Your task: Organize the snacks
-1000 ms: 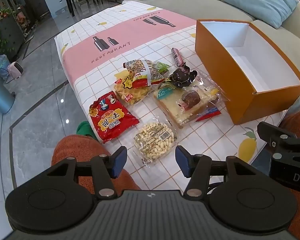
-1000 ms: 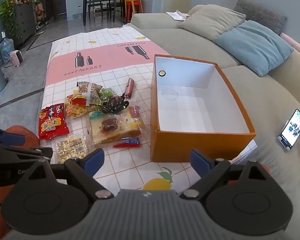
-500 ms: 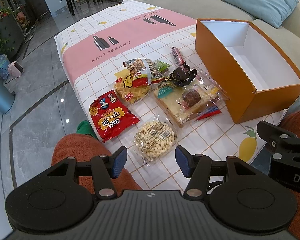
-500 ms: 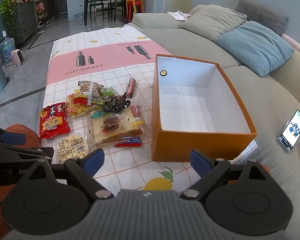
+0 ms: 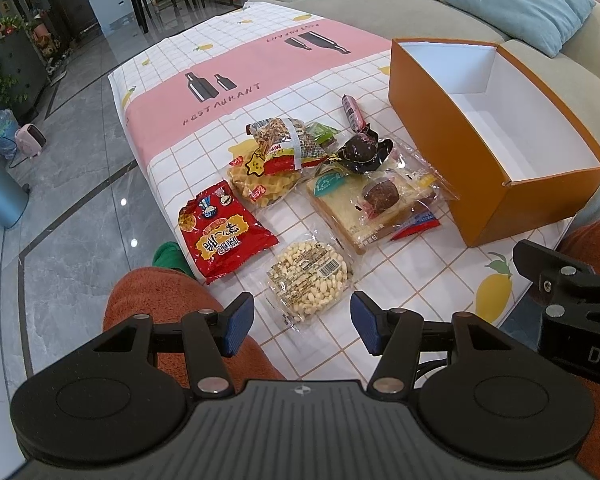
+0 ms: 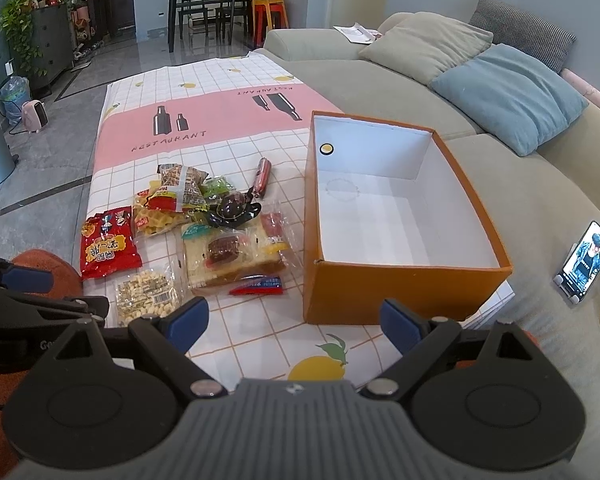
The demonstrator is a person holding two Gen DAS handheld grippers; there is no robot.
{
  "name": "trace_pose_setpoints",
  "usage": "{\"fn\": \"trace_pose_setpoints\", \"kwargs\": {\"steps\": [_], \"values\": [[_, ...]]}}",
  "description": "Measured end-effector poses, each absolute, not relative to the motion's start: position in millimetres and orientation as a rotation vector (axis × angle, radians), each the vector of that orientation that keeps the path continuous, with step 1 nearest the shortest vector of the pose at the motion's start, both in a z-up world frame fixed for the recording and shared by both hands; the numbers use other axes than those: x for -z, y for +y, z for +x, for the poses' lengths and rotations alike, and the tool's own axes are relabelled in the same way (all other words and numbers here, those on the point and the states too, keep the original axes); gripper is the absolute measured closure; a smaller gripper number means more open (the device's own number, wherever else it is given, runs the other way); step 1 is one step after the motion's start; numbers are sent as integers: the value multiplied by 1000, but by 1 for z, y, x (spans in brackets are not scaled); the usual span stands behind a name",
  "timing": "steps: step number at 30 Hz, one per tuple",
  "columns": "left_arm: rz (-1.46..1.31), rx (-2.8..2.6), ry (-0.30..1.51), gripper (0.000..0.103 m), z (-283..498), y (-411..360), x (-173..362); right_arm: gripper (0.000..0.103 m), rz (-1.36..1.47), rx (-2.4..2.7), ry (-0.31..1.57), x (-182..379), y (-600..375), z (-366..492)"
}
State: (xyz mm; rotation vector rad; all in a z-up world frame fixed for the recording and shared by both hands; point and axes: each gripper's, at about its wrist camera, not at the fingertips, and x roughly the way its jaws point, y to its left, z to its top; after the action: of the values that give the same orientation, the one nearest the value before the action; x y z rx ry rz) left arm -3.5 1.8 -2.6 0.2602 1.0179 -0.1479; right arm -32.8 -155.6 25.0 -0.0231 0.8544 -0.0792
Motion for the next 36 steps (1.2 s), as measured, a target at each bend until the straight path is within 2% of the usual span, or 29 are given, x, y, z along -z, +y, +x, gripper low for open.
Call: {"fn": "trace_pose_setpoints", "kwargs": {"steps": [36], "values": [[241, 154, 1021, 37, -7, 8, -2, 13, -33, 68, 863, -26, -154, -35]]}}
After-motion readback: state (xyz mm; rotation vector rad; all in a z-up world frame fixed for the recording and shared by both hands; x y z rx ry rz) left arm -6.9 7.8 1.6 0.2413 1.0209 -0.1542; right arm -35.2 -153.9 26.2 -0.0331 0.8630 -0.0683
